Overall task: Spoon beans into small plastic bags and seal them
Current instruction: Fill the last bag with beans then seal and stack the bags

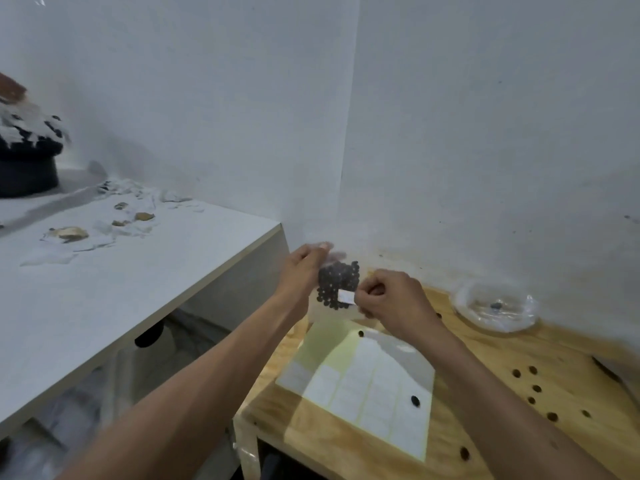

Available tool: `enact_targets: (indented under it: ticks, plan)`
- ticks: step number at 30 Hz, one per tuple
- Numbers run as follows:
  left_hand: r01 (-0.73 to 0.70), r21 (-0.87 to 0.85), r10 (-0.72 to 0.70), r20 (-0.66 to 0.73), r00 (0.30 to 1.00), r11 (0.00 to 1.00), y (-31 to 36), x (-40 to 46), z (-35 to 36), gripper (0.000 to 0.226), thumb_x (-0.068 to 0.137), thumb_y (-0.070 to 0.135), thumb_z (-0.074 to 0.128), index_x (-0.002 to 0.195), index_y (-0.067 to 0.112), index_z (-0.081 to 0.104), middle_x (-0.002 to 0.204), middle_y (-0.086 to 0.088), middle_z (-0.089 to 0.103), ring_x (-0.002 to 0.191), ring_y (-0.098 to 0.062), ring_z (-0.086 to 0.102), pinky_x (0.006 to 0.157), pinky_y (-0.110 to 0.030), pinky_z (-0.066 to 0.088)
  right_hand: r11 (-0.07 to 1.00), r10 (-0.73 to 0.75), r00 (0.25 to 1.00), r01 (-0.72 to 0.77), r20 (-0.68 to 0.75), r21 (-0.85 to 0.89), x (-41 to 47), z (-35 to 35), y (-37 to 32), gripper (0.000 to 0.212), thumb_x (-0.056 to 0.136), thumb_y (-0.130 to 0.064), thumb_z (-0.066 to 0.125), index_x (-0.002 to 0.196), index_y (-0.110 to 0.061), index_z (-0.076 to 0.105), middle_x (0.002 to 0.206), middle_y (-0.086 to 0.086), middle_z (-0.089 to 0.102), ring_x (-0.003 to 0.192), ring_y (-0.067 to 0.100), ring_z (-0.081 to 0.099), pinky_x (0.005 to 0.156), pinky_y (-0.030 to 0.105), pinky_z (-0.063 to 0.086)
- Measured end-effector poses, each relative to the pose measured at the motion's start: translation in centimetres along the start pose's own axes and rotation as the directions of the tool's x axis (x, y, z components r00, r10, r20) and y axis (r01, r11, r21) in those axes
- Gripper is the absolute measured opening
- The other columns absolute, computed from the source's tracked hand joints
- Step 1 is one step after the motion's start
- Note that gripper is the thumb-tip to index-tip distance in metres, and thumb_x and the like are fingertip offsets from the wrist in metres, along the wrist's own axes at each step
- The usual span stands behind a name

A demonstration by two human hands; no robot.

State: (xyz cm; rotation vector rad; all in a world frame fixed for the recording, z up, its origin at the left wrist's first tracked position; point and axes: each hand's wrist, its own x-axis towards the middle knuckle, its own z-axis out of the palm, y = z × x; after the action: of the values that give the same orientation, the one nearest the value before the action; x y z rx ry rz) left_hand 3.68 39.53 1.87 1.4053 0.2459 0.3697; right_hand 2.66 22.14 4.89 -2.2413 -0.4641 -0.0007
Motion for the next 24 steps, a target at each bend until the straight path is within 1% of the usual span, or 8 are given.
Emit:
enact_targets:
  ticks: [2,4,7,10,14,16,21,24]
  plan:
    - [-0.008,0.011,0.008,0.054,0.999,1.0,0.0,-0.3,1.0,0.021,0.101,0.031,0.061,0.113,0.015,0.07,0.101,-0.001,0.08,0.099,-0.017,0.075,0.094,-0.039,0.053,0.997,-0.032,0.995,0.039,-0.099,0.069,1.0,-1.3,0.2,0.004,0.081,-0.019,0.074,0.08,-0.023,0.074,0.072,-0.006,0.074,0.067,0.008,0.069,0.063,0.021,0.052]
    - [-0.006,0.021,0.005,0.063,0.998,1.0,-0.1,-0.6,2.2,0.017,0.098,0.03,0.065,0.104,0.018,0.075,0.095,-0.001,0.08,0.098,-0.021,0.075,0.095,-0.042,0.054,0.992,-0.062,0.984,0.078,-0.167,0.094,1.8,-2.4,0.4,0.004,0.083,-0.02,0.077,0.086,-0.022,0.075,0.077,-0.007,0.074,0.073,0.009,0.071,0.07,0.024,0.056]
    - [0.0,-0.023,0.002,0.09,0.996,1.0,0.0,-1.4,4.1,0.02,0.099,0.023,0.063,0.103,0.009,0.076,0.09,-0.003,0.079,0.084,-0.013,0.075,0.08,-0.029,0.052,0.991,-0.087,0.969,0.108,-0.23,0.078,2.5,-3.5,0.9,0.003,0.086,-0.02,0.076,0.088,-0.02,0.076,0.078,-0.01,0.074,0.076,0.008,0.07,0.074,0.023,0.056]
    - [0.015,-0.05,-0.009,0.118,0.993,0.999,0.2,-2.0,5.5,0.025,0.101,0.022,0.06,0.106,0.004,0.076,0.088,-0.003,0.079,0.079,-0.009,0.075,0.075,-0.026,0.048,0.993,-0.083,0.962,0.103,-0.26,0.065,2.5,-4.0,1.8,0.003,0.087,-0.021,0.076,0.089,-0.02,0.077,0.079,-0.012,0.073,0.076,0.003,0.069,0.073,0.02,0.055]
    - [-0.007,-0.027,0.011,0.164,0.986,1.0,0.3,-2.2,6.6,0.03,0.098,0.031,0.065,0.105,0.005,0.077,0.095,-0.007,0.08,0.092,-0.018,0.077,0.091,-0.033,0.053,0.994,-0.082,0.946,0.099,-0.314,0.039,2.3,-4.4,2.4,0.005,0.088,-0.021,0.074,0.091,-0.018,0.077,0.083,-0.01,0.074,0.079,0.003,0.069,0.074,0.018,0.055]
    - [-0.025,-0.032,0.031,0.189,0.982,0.999,0.2,-2.3,6.7,0.028,0.094,0.027,0.071,0.104,0.002,0.076,0.097,-0.009,0.08,0.097,-0.021,0.076,0.096,-0.036,0.054,0.994,-0.064,0.938,0.089,-0.34,0.058,2.2,-4.4,2.6,0.006,0.089,-0.021,0.073,0.092,-0.018,0.077,0.083,-0.01,0.074,0.08,0.003,0.068,0.075,0.019,0.055]
    - [-0.067,0.015,0.063,0.181,0.981,0.998,0.0,-2.4,7.3,0.02,0.092,0.017,0.072,0.101,0.0,0.077,0.096,-0.008,0.08,0.093,-0.015,0.076,0.079,-0.018,0.054,0.995,-0.032,0.926,0.064,-0.376,0.073,2.0,-4.4,2.9,0.005,0.089,-0.023,0.072,0.091,-0.019,0.076,0.081,-0.012,0.072,0.081,0.004,0.068,0.078,0.024,0.058]
    - [-0.054,0.018,0.05,0.155,0.987,0.998,0.1,-2.5,7.6,0.019,0.095,0.016,0.07,0.101,-0.001,0.076,0.09,-0.004,0.08,0.085,-0.01,0.076,0.074,-0.014,0.053,0.996,-0.02,0.923,0.052,-0.384,0.073,1.9,-4.3,3.4,0.009,0.089,-0.027,0.072,0.094,-0.02,0.074,0.083,-0.012,0.071,0.081,0.005,0.067,0.081,0.032,0.059]
